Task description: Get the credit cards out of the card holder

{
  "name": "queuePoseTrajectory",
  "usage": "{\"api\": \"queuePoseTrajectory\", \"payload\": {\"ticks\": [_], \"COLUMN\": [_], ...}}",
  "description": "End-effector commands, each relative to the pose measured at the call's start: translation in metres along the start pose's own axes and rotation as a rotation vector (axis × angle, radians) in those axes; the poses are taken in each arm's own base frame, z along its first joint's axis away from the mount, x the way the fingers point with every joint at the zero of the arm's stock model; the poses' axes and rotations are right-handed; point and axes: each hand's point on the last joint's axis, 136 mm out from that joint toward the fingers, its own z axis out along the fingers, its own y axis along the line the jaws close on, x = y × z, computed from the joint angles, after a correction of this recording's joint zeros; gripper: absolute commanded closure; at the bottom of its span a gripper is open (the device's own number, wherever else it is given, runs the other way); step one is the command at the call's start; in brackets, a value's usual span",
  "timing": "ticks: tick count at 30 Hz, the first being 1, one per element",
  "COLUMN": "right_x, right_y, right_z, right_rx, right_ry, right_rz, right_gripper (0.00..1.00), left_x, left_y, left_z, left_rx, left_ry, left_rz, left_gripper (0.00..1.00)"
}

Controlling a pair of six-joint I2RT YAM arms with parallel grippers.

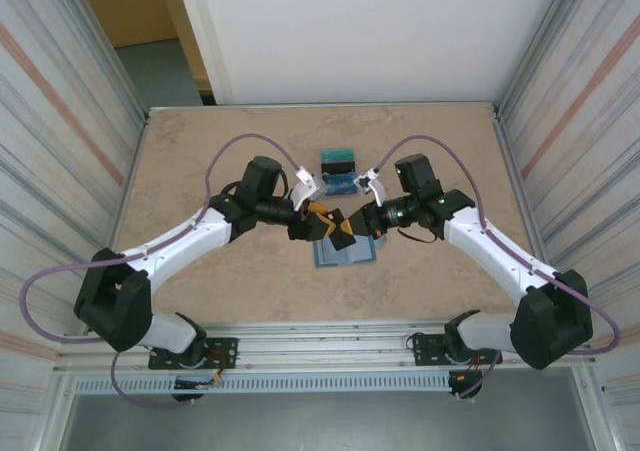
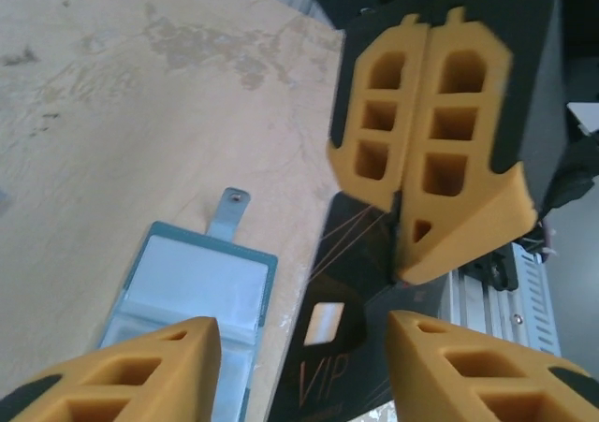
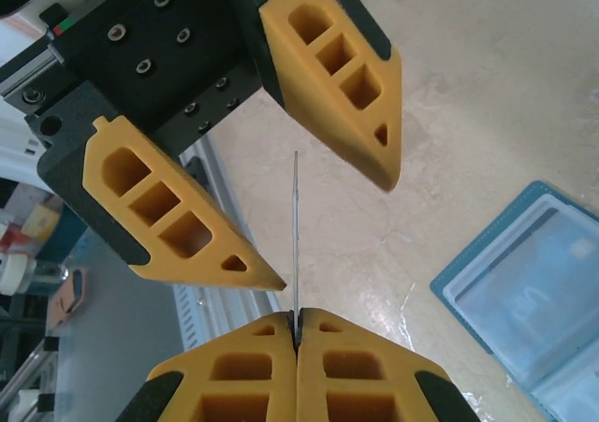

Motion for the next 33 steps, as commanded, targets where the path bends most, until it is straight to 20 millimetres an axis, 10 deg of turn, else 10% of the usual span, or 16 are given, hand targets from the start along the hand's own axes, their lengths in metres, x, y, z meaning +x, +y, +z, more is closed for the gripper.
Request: {"api": "queuePoseTrajectory", "payload": {"ticks": [1,8,14,27,33], "right_x": [-0.007,-0.01,-0.017,-0.046,-0.058], "right_y": [0.013,0.012,0.007,0.011,0.022], "right_z": [0.0,-0.003,-0.018,-0.063,-0.053], "right_rx": [-0.054,-0.045,0.003,0.08,-0.031], "right_ry": [0.007,-0.003,-0.067,-0.512,-0.554], "right_rz": [-0.05,-0.055,-0.042,-0.051,-0.05], "right_gripper": [1.0,0.97,0.6,0.49,0.43], "left_x": [-0.009,-0.013,-0.022,-0.056,-0.071], "left_y": [-0.014,-0.018,-0.015,0.006,-0.006], "left_z": [-0.001,-0.003,-0.012,-0.064,-0.078], "left_rx": [0.091,0.102,0.029,-0.258,-0.213], "left_ry": [-0.013,-0.028,-0.072,-0.474,-0.572], "left_rz": [0.012,0.011,0.011,-0.155,-0.18], "left_gripper": [0.63,1.0,1.0,1.0,1.0]}}
